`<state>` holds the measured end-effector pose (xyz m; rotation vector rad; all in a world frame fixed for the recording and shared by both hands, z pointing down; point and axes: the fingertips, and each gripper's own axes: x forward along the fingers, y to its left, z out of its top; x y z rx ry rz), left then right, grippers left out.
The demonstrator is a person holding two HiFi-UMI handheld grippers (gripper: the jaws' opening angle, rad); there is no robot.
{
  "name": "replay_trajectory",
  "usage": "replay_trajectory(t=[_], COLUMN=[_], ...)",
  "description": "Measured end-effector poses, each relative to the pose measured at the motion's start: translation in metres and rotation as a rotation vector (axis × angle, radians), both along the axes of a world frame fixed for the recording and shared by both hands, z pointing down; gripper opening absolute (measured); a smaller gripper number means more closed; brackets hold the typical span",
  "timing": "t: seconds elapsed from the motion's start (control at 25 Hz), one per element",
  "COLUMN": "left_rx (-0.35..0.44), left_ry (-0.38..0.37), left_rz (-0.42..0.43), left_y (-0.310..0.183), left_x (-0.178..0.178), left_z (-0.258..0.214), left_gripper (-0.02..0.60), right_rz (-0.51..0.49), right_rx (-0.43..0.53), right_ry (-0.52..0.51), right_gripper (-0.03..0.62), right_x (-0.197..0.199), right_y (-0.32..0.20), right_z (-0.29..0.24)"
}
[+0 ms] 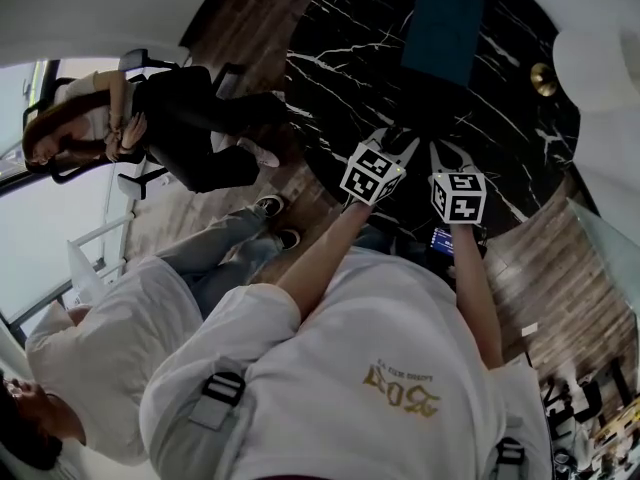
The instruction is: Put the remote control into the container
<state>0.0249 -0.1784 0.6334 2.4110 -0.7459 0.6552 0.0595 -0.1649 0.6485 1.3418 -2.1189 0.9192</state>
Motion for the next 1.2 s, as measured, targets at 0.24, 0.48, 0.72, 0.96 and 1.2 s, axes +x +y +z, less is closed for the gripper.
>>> replay_trajectory(t=[0.24,0.48,0.72,0.96,1.2], left_rx=[-0.028,-0.047,0.024,0.109,0.149], left_ry=[-0.025,-0.03,-0.051,-0.092,-0.138], left_rz=[0.007,0.005,0.022,0.028,0.048], left_y=[0.002,0.003,-0.001,-0.011,-0.012], left_x=[-0.003,-0.006,-0.004,-0.005,0.005], left_z=[0.005,0.007,-0.002,-0.008,0.0], left_gripper=[0.025,0.068,0.087,0.1,0.186], right_rz=[-0.007,-0.006,-0.005,0.022,0.03], right_rx=[0.001,0.003,-0.003,0.032,0.026], right_ry=[0.001,0.001,-0.002,0.017,0.012], right_gripper=[0.011,0.011,0.011,0.011,0.011], right_x=[-0.002,-0.002,-0.001,0.006,0.01], right_y=[-0.001,-0.003,-0.002,-0.005,-0.007], right_z=[-0.001,-0.002,-0.001,-0.007,-0.005])
